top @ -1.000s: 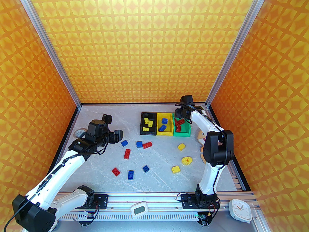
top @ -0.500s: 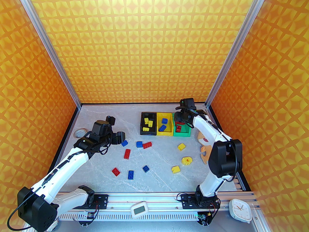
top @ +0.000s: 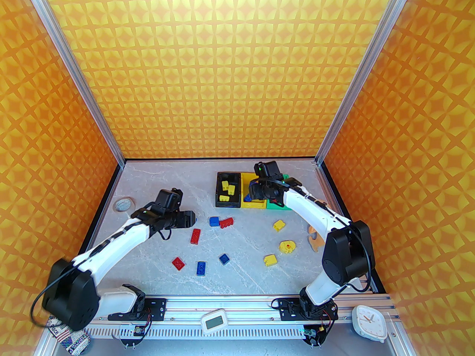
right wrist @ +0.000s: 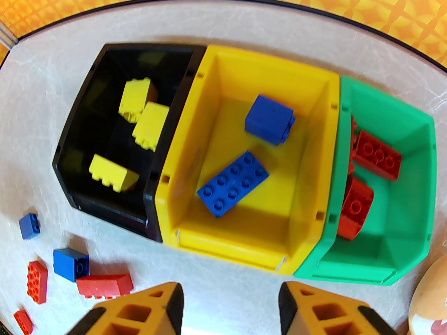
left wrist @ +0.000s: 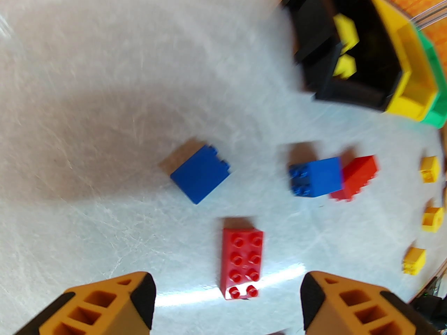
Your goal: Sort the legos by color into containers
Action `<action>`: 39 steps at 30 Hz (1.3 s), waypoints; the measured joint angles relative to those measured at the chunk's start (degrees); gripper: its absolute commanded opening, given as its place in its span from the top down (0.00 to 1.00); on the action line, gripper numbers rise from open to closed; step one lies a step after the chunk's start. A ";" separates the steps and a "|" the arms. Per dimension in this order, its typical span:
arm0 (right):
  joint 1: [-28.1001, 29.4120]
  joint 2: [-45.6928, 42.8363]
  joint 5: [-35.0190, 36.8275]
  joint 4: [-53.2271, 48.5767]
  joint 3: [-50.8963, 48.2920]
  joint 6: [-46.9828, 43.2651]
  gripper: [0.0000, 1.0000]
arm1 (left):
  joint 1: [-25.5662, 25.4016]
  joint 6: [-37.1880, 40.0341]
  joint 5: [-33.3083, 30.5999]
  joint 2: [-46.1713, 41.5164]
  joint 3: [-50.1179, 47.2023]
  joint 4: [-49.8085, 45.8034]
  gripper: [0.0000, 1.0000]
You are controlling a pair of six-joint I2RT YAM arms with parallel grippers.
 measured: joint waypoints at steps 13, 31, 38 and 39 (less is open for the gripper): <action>-0.02 -5.29 0.13 0.44 -6.75 0.55 0.49 | 0.00 7.48 -2.58 17.38 9.60 -2.49 0.26; -0.02 -8.24 1.20 -0.61 -8.22 0.55 0.48 | 0.17 12.85 -6.49 29.94 18.82 -5.99 0.45; -0.02 -8.24 1.46 -0.63 -8.26 0.55 0.48 | 0.22 13.46 -6.45 30.27 19.28 -6.10 0.60; 0.00 -8.24 1.53 -0.63 -8.26 0.55 0.48 | 0.24 13.51 -6.47 30.27 19.28 -6.10 0.62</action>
